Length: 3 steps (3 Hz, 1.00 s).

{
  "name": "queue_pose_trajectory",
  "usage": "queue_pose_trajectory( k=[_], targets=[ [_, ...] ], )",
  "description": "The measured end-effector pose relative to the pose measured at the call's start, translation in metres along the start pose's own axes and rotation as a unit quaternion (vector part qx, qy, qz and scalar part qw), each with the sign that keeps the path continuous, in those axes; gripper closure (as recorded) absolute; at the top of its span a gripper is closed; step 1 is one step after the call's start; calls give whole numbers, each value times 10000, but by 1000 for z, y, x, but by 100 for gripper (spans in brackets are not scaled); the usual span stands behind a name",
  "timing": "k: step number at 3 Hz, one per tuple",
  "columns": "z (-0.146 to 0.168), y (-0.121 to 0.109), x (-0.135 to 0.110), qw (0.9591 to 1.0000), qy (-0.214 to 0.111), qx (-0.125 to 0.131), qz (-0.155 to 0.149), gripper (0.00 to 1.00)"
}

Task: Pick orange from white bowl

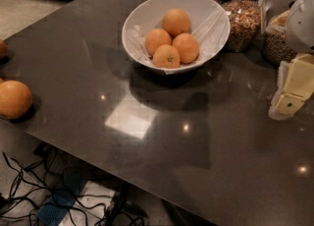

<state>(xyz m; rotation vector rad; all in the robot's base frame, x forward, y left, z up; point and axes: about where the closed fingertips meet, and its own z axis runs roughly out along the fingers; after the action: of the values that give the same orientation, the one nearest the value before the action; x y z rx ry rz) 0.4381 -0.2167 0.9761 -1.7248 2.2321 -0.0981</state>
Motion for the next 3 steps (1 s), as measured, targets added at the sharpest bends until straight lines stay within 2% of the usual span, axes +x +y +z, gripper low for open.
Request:
queue_pose_trajectory(
  k=[1, 2, 3],
  targets=[
    [1, -2, -4, 9999, -66, 70, 50, 0],
    [13, -15, -17, 9988, -309, 93, 374, 0],
    [24, -32, -36, 9950, -491, 53, 864, 0]
  ],
)
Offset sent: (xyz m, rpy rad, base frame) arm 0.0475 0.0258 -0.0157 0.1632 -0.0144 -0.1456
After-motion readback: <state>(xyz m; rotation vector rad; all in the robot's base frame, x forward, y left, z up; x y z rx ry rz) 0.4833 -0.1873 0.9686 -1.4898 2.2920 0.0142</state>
